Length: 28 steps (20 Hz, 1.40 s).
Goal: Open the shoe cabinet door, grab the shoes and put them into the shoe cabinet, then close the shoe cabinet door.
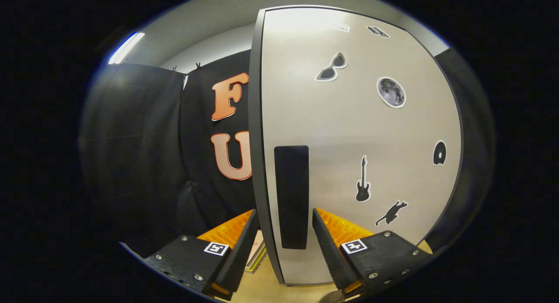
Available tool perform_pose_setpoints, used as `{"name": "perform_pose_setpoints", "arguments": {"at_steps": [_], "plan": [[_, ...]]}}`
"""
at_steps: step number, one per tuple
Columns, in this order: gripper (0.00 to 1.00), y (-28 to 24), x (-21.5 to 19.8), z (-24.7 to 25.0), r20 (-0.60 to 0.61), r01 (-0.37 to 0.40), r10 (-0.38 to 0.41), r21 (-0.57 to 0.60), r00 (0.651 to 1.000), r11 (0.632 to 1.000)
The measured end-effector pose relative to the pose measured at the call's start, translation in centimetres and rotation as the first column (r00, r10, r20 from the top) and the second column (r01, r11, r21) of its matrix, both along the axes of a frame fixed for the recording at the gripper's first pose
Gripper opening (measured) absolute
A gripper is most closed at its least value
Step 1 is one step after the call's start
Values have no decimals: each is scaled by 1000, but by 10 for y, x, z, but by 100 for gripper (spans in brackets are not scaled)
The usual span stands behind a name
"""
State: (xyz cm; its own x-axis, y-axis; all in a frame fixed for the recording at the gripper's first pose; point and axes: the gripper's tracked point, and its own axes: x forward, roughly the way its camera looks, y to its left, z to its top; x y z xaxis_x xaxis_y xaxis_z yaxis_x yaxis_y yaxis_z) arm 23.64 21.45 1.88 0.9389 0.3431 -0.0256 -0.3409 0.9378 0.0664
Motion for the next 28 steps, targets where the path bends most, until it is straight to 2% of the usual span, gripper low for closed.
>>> {"name": "perform_pose_setpoints", "arguments": {"at_steps": [5,8,11,15,27,28], "plan": [[60,-3,10,-7,-21,27,-27,-7,999,1000],[38,-7,12,-8,-34,40,-39,14,999,999],[36,-9,11,-9,-34,44,-44,-2,998,999],[28,-10,7,-10,-52,64,-64,-10,997,998],[25,-35,-36,-10,-76,106,-105,7,992,994],[21,-39,-40,-8,-67,106,-105,10,992,994]]}}
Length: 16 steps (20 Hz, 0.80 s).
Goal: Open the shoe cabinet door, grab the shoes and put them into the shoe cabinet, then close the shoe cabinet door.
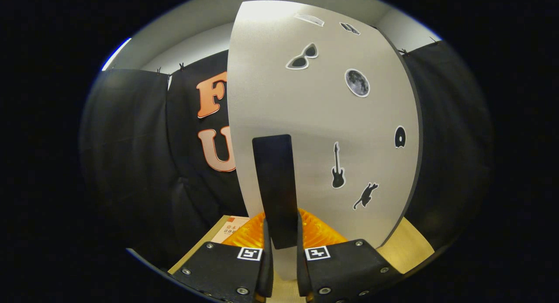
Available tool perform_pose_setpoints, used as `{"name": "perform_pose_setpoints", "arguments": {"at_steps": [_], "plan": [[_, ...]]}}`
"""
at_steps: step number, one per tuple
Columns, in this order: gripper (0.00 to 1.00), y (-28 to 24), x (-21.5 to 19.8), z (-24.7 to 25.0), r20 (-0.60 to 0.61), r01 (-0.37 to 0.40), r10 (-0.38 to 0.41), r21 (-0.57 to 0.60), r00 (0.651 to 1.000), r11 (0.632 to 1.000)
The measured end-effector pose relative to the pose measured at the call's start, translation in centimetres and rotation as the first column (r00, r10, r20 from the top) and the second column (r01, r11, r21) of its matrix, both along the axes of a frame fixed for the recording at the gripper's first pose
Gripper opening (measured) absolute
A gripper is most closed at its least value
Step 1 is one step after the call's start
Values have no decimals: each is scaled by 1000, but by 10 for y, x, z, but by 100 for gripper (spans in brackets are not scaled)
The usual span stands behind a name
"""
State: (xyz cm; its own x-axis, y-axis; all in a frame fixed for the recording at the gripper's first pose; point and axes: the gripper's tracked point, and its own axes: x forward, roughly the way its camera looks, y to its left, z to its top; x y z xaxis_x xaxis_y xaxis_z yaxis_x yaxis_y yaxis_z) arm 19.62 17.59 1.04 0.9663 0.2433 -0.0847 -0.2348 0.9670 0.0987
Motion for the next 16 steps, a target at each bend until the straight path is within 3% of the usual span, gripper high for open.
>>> {"name": "perform_pose_setpoints", "arguments": {"at_steps": [16], "plan": [[21,-50,-37,-8,-26,75,-75,9,997,997]]}}
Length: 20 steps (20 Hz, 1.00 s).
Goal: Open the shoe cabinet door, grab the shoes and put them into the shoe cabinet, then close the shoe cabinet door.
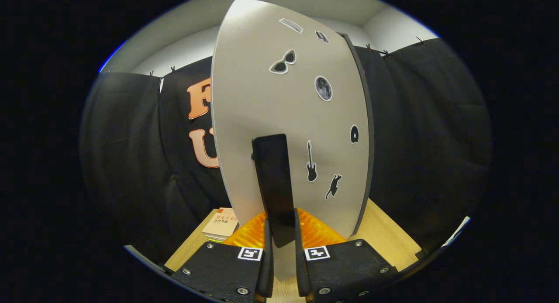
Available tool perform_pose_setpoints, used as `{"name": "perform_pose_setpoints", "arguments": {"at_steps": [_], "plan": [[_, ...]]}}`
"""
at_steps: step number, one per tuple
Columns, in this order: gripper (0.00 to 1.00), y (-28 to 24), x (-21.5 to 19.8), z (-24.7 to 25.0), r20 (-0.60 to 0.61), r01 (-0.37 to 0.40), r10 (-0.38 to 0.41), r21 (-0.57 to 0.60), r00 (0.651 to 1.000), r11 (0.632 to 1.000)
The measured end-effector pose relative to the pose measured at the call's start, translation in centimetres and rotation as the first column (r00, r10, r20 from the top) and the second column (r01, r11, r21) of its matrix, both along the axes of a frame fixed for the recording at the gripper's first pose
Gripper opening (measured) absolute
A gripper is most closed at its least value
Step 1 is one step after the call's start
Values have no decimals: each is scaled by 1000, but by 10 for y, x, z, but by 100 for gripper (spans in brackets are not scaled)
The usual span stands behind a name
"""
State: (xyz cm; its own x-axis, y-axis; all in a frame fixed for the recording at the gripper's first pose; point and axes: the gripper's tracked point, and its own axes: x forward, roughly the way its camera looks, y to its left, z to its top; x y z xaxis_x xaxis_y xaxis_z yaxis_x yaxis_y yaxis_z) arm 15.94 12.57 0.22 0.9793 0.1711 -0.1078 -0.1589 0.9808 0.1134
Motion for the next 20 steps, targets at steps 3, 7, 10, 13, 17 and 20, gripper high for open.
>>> {"name": "perform_pose_setpoints", "arguments": {"at_steps": [3,7,10,13,17,20], "plan": [[21,-9,-4,-1,0,15,-15,5,1000,1000],[20,-25,-11,-2,3,48,-48,-1,999,999],[16,-38,-16,-3,5,77,-77,4,997,997],[16,-51,-18,-4,8,105,-105,5,994,994],[16,-64,-22,-5,8,122,-122,4,992,992],[16,-81,-22,-6,13,158,-158,-6,987,987]]}}
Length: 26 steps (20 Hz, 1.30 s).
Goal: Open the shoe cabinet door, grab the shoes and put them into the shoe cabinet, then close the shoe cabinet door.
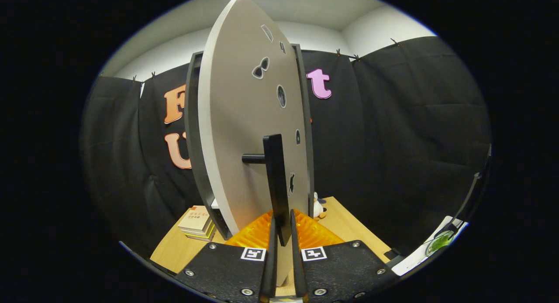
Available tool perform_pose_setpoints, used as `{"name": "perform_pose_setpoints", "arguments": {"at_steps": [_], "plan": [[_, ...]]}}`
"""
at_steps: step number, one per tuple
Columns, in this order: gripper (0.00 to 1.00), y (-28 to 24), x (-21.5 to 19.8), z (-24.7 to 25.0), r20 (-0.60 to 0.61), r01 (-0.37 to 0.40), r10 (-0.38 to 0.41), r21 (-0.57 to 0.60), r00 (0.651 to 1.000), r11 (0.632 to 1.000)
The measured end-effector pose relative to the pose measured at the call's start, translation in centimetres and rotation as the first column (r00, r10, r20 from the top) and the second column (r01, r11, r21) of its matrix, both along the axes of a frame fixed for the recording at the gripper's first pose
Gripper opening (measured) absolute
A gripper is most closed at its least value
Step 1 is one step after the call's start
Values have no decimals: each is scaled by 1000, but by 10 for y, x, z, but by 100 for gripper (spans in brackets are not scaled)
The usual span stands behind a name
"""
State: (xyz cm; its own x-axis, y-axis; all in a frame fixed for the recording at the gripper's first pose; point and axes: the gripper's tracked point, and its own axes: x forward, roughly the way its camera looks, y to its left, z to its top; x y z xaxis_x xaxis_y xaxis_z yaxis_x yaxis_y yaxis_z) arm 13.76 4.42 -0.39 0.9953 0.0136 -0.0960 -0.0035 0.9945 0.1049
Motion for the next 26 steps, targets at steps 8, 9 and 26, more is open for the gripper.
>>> {"name": "perform_pose_setpoints", "arguments": {"at_steps": [8,9,26], "plan": [[16,-39,-2,-2,15,60,-59,-13,998,998],[16,-42,-2,-2,17,62,-62,-6,998,998],[8,-122,-6,-16,-12,211,-213,-89,977,973]]}}
